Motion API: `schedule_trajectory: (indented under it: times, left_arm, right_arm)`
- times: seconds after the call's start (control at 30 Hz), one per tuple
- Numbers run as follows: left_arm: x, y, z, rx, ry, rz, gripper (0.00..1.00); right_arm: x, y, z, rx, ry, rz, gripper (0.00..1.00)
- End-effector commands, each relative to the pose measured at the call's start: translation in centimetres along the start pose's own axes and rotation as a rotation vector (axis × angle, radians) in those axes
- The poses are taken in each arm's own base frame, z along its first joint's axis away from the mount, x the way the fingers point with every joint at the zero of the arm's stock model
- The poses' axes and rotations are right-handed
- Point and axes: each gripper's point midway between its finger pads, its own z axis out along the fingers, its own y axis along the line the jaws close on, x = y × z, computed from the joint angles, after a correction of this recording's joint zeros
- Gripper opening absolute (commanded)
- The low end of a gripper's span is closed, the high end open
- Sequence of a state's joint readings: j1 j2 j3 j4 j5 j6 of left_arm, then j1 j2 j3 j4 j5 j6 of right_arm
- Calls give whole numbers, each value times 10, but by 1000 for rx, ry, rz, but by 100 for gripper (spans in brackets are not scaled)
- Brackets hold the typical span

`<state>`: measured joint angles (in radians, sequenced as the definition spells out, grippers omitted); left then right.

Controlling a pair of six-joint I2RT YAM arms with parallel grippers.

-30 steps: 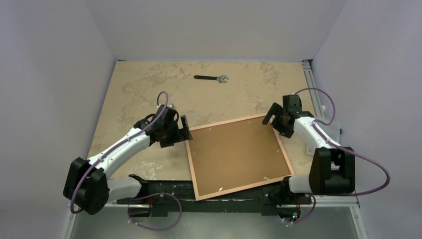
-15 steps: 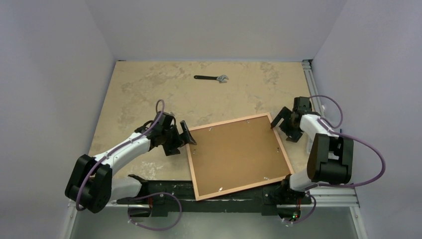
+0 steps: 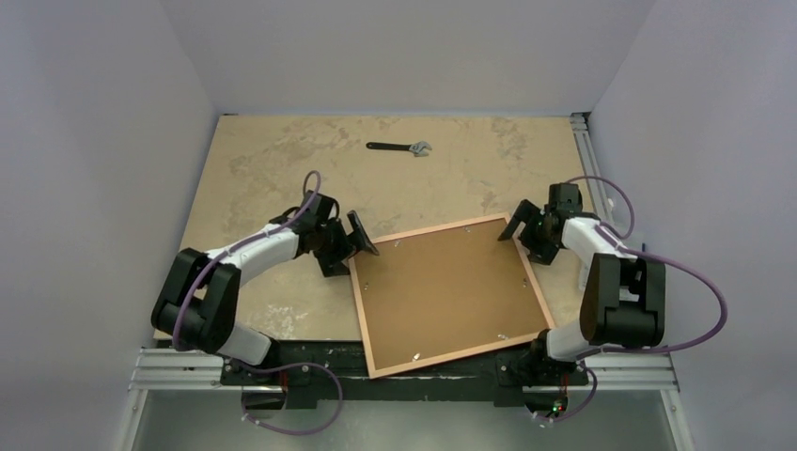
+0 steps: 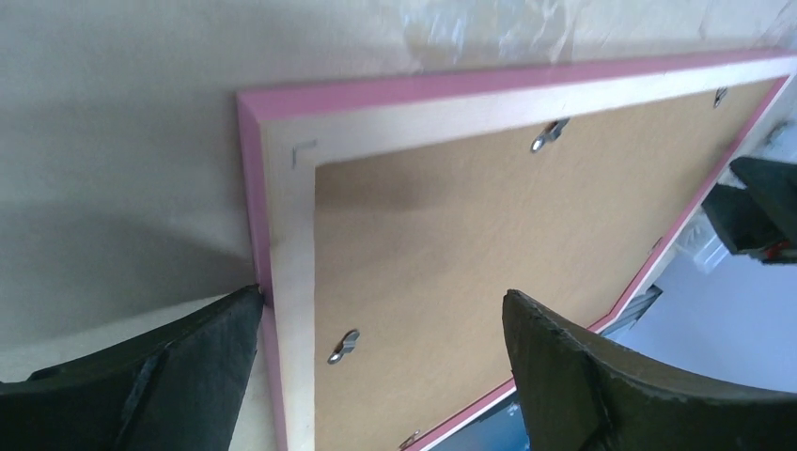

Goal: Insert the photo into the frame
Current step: Adjust the photo frame at the center of the board.

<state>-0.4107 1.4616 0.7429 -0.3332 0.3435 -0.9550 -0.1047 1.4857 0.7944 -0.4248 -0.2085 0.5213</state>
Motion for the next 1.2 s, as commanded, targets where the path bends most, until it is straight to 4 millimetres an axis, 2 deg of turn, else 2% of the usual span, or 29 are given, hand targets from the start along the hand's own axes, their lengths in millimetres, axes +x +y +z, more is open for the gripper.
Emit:
schedule_trajectory:
  times: [0.0,0.13,0.3,0.4,0.5,0.67,0.83,0.93,1.03,1.17]
  left_arm:
    - [-41,-30,-11,52,-58,47,94]
    - [-67,-31,-17,0,-62,70,94]
    - [-84,-30,-18,-51,-52,120,94]
    - [-90,-23,-23,-114,-61,160,93]
    - [-91,-10,-39,-199,-92,191,93]
    - [-74,14,-75,-272,-171,196,94]
    - [-41,66,-94,-439,-178,92,94]
    - [-22,87,-88,-474,-136,43,94]
    - [-6,99,-71,-463,-78,12,94]
    - [2,95,-43,-385,-5,-4,93]
  right_arm:
    - [55,1,11,-32,184,-22,89]
    - [76,17,13,-50,235,-76,88]
    - [105,37,15,-93,272,-78,88]
    - [112,45,14,-111,274,-90,88]
    - [112,45,11,-113,260,-104,88]
    - [101,42,2,-85,210,-163,91]
    - [94,34,-7,-44,176,-214,92]
    - [98,27,-8,-29,188,-230,92]
    - [106,20,-8,-18,205,-233,92]
    - [117,18,-7,-41,236,-220,92]
